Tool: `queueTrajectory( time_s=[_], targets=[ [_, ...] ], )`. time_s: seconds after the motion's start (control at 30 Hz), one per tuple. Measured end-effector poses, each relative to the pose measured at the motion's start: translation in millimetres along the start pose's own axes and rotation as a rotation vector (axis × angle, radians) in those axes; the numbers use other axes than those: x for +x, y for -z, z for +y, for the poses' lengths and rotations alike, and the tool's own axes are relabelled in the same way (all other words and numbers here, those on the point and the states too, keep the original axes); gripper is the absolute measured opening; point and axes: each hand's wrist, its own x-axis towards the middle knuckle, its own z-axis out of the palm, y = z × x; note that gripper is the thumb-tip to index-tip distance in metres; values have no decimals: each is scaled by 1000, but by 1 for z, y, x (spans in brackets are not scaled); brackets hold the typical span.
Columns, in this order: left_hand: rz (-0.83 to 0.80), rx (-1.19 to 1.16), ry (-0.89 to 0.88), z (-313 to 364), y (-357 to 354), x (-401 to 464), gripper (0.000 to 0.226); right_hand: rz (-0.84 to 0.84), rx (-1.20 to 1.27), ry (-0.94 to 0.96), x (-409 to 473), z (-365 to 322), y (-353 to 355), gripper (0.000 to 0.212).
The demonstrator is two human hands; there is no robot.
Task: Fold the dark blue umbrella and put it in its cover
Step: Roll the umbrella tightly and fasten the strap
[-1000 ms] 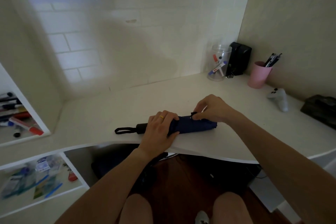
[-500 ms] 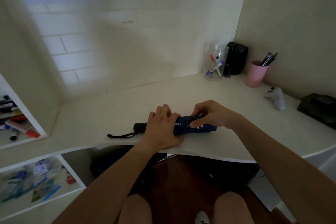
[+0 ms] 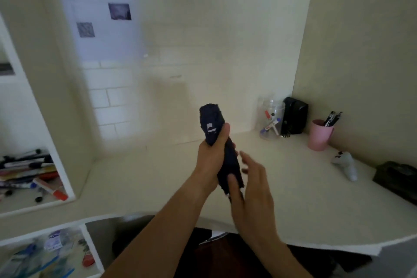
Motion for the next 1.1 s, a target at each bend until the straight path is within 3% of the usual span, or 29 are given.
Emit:
queueTrajectory(
  time_s=[0.07,0.17,0.37,0.5,0.6,0.7,0.77,0.83,0.9,1.0,1.1],
  targets=[
    [-19,-136,74,10,-3,-6,37,-25,-91,33,-13,-2,-11,56],
    [-179,-252,152,25,2,-15,34,-21,-129,63,-3,-1,-4,56],
    [-493,-475,12,57,28,-28,30,-466,821,-255,15,-35,56,38],
    [-664,-584,-97,67,27,-29,37,-402,1192,-642,11,-51,62,33],
    [-511,-485,-120,80,14,-34,30,-379,1048,-525,8,-55,67,36],
    [-262,-404,-123,84,8,-33,36,-377,490,-234,1,-47,68,42],
    [-235,-385,-115,87,7,-31,34,-350,251,-118,-6,-41,63,51],
    [-316,-379,-128,85,8,-33,26,-339,357,-182,-5,-42,61,50],
    [-449,-400,-134,78,11,-39,19,-415,682,-329,-2,-46,67,42],
    [-622,-446,-41,57,12,-50,27,-493,1143,-589,4,-54,77,31],
    [-436,-387,-70,49,3,-48,17,-475,1021,-551,5,-52,73,34]
  ],
)
